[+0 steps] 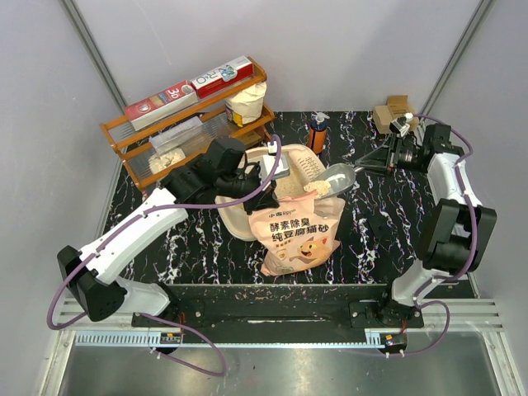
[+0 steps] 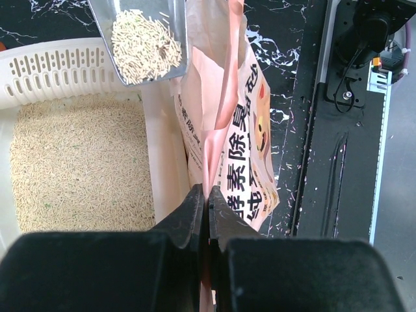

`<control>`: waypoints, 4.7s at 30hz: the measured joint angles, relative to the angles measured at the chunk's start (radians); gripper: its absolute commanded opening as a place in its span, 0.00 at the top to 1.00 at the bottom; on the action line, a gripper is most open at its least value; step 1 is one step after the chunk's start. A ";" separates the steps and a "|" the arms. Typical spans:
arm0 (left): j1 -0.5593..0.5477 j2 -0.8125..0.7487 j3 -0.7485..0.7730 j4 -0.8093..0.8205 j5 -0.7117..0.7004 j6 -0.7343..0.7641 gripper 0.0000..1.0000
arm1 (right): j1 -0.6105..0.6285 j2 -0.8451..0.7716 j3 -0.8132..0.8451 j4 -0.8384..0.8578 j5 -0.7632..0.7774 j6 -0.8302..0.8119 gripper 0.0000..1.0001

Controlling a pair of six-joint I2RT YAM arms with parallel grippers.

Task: Fill the litter box with clean litter

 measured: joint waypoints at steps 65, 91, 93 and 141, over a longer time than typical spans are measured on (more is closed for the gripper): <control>0.030 -0.033 -0.064 0.059 0.028 -0.001 1.00 | 0.420 -0.343 0.449 -0.367 0.739 -0.494 1.00; 0.030 -0.033 -0.063 0.058 0.060 -0.021 1.00 | 0.595 -0.208 0.303 -0.512 0.673 -0.733 1.00; 0.030 -0.033 -0.063 0.058 0.060 -0.027 1.00 | 0.619 -0.187 0.311 -0.526 0.678 -0.735 1.00; 0.006 0.030 -0.034 0.087 0.058 -0.133 1.00 | 0.521 -0.322 -0.418 0.365 0.579 0.347 1.00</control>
